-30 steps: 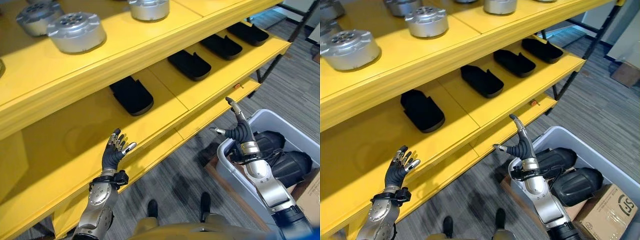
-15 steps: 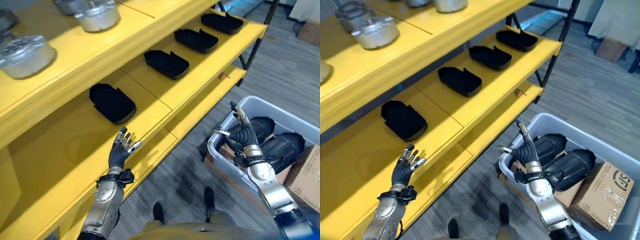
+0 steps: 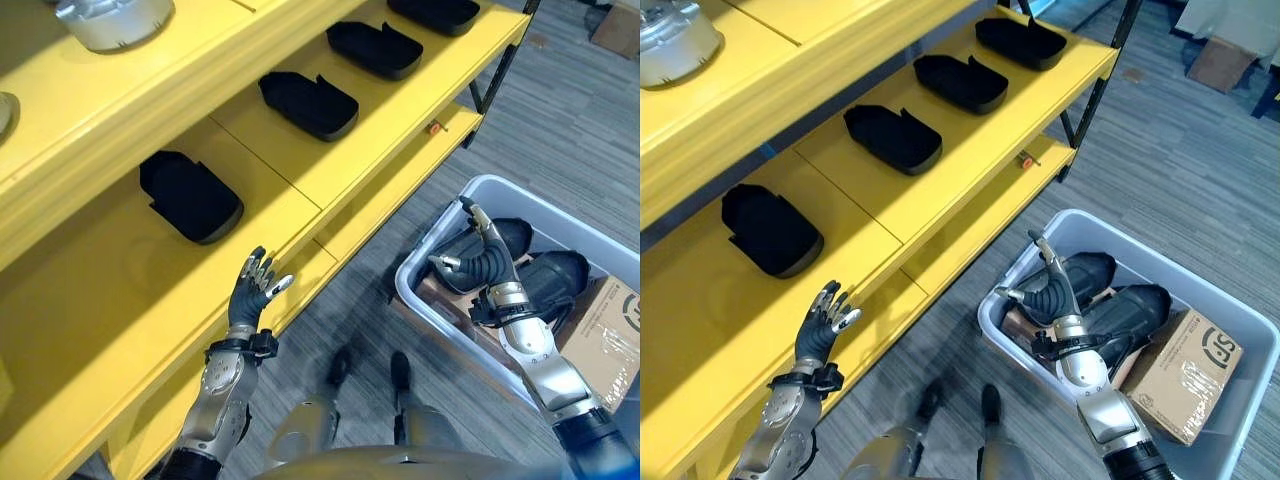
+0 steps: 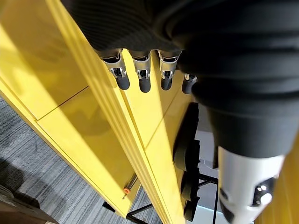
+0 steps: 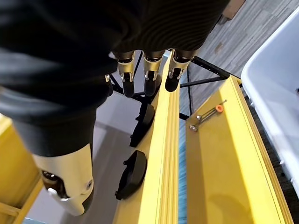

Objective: Move parts from the plastic box to the shelf.

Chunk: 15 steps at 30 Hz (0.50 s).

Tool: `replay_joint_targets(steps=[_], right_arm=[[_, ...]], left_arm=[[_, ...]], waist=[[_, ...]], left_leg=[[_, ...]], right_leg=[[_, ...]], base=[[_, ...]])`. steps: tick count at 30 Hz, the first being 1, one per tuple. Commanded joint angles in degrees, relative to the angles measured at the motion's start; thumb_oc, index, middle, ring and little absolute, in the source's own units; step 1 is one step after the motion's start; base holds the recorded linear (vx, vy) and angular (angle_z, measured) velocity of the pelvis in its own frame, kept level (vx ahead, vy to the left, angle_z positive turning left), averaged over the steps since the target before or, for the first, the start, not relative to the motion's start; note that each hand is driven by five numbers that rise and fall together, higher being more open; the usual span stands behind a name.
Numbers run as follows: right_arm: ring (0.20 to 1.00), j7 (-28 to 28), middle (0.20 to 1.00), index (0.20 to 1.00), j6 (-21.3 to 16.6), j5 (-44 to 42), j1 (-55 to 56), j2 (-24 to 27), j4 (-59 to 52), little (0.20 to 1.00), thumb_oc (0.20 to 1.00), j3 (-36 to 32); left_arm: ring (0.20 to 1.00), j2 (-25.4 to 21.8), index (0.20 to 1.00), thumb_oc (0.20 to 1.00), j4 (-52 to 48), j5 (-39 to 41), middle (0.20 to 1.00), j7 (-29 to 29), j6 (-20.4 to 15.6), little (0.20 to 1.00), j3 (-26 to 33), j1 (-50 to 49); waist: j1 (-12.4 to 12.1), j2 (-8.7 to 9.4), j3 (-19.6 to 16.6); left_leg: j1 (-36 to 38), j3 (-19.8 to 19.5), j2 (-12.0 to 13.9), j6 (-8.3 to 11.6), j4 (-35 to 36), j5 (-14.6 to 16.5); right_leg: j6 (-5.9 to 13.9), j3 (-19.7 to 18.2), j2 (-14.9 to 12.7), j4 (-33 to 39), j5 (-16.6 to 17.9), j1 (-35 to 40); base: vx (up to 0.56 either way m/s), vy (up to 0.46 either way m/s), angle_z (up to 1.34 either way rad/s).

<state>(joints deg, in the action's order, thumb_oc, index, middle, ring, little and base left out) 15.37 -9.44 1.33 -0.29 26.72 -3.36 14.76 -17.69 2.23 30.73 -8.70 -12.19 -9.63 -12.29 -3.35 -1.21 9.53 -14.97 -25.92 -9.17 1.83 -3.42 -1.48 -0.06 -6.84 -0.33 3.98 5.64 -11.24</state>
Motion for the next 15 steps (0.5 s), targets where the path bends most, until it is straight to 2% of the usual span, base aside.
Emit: replay_joint_targets(steps=[1, 5, 7, 13, 15], right_arm=[[1.000, -2.3, 1.000, 1.000, -3.6, -1.3, -1.7, -1.4, -0.4, 1.000, 1.000, 1.0], [1.000, -3.7, 1.000, 1.000, -3.1, -2.4, -0.4, -1.8, -1.5, 1.000, 1.000, 1.1], [1.000, -4.4, 1.000, 1.000, -2.6, -2.2, -0.6, -1.8, -1.8, 1.000, 1.000, 1.8], [1.000, -5.3, 1.000, 1.000, -2.1, -3.3, -0.9, -2.7, -2.3, 1.000, 1.000, 2.9], [1.000, -5.7, 1.000, 1.000, -1.4, -3.1, -1.2, -3.3, -2.1, 1.000, 1.000, 4.0]], left_arm=[[1.000, -2.4, 1.000, 1.000, -3.1, -0.4, 1.000, 1.7, -4.0, 1.000, 1.9, 0.8], [1.000, -2.7, 1.000, 1.000, -2.6, -0.2, 1.000, 1.7, -3.6, 1.000, 1.3, 1.0], [1.000, -2.8, 1.000, 1.000, -2.8, -0.3, 1.000, 1.5, -3.3, 1.000, 1.2, 0.7], [1.000, -3.4, 1.000, 1.000, -2.9, -0.5, 1.000, 1.1, -2.6, 1.000, 1.4, 0.6], [1.000, -3.5, 1.000, 1.000, -2.9, -0.8, 1.000, 0.9, -2.1, 1.000, 1.1, 0.8]], waist=[[-0.2, 2.33, -3.1], [0.7, 2.76, -4.8], [0.9, 2.95, -5.5], [1.0, 3.02, -6.5], [1.5, 3.02, -7.2]], left_leg=[[1.0, 2.2, -0.5, -2.16, 4.3, -6.4], [3.8, 4.0, 0.2, -3.02, 5.0, -4.9], [5.5, 4.9, 0.3, -3.94, 5.5, -4.0], [8.2, 7.9, 1.0, -5.06, 6.1, -2.6], [9.6, 10.3, 1.1, -6.41, 6.2, -1.1]], right_leg=[[2.70, -1.1, 3.8, 1.0, -4.9, 6.2], [2.79, -1.9, 3.4, 1.0, -5.2, 7.4], [3.09, -3.4, 3.3, 1.0, -5.1, 8.1], [3.54, -5.7, 3.0, 1.0, -4.7, 9.5], [4.43, -8.0, 2.8, 0.5, -4.2, 9.5]], base=[[0.12, 0.144, -1.02], [0.10, 0.107, -0.63], [0.10, 0.120, -0.23], [0.06, 0.110, -0.24], [0.03, 0.188, -0.50]])
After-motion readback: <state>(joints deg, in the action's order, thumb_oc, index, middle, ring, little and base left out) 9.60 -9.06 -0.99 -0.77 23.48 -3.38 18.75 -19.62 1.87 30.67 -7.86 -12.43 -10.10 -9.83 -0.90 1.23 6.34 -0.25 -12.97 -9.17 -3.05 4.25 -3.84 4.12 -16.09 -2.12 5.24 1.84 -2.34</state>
